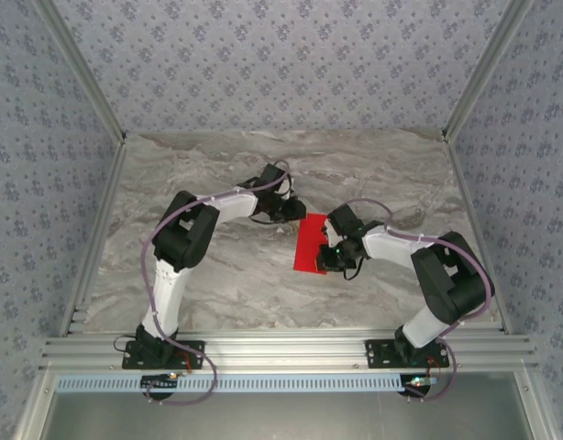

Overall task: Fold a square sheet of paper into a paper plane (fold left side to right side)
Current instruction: First fold the square sheet of paper in half at the center of the table.

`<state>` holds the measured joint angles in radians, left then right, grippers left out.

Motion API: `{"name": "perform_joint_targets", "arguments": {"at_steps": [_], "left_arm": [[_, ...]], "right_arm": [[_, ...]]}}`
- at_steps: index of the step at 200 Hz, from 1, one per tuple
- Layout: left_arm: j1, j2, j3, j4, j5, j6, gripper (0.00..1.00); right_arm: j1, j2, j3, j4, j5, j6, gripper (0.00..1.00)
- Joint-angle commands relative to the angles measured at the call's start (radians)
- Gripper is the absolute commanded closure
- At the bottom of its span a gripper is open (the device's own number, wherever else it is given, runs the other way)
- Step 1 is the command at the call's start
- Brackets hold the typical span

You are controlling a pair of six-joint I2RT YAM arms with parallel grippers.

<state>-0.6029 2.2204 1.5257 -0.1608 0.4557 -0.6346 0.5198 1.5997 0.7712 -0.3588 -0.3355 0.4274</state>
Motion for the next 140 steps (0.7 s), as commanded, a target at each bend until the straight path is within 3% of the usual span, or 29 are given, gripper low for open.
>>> {"name": "perform_joint_targets", "arguments": {"at_steps": [1,42,79,107,140], "left_arm": [[0.032,0.068,0.061,-0.053,-0.081,0.042,0.78],[0.035,0.101,0.105,-0.065,-0.087,0.040,0.78],[0.044,-0.043,-0.020,0.014,-0.078,0.047,0.78],[0.031,-0.156,-0.145,0.131,0.020,0.032,0.82],[-0.014,-0.140,-0.169,0.193,0.114,0.013,0.82]], "right_arm": [[0.000,0.047,-0.050,-0.138,0.138,-0.024,0.87],[-0.002,0.036,-0.054,-0.143,0.138,-0.025,0.87],[-0.002,0.034,-0.048,-0.146,0.139,-0.025,0.87],[-0.001,0.035,-0.043,-0.149,0.150,-0.026,0.87],[-0.001,0.039,-0.042,-0.151,0.153,-0.026,0.87]]}}
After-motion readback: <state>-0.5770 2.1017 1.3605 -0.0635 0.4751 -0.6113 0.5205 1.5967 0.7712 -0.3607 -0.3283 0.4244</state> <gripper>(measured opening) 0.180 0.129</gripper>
